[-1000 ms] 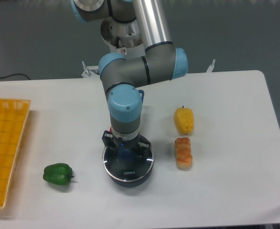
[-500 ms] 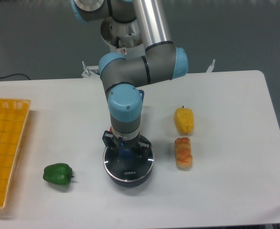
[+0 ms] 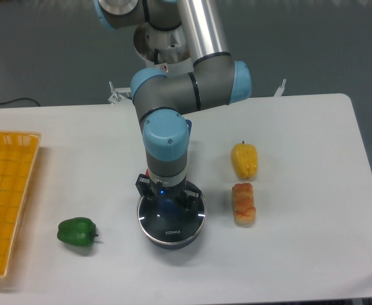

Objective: Open the lid
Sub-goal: 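Close the gripper on the blue knob of the glass lid, then lift the glass lid off the saucepan and carry it beside the pan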

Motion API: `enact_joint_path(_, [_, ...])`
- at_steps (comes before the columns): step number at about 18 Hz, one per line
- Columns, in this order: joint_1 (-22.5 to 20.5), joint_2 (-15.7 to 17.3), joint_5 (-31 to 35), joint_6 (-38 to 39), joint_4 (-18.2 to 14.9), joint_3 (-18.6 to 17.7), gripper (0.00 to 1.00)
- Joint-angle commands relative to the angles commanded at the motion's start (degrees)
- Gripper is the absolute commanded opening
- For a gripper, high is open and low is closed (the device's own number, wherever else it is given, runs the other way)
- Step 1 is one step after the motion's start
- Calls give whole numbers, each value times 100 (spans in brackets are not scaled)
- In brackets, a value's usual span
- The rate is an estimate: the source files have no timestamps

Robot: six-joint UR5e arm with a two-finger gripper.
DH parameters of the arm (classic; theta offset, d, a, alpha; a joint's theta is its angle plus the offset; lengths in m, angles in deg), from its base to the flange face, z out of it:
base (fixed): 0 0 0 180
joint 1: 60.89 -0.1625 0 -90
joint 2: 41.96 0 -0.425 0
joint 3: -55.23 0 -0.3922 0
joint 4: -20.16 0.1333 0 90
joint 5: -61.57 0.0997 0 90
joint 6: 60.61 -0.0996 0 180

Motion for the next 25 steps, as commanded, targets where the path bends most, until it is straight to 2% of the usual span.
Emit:
enact_joint_path(4, [-53,44,-17,-676,-185,62,60])
enact_joint_path(10, [-193,70,-35,-1872,-229,79,60])
enact_joint_path(13, [-255,88,-9,-2557,-387,114,60])
enact_joint_path(20, [-676,211,26,-4147,-844,141,60])
enact_joint_path(25, [-1028,290,35,-4904,-809,132,60])
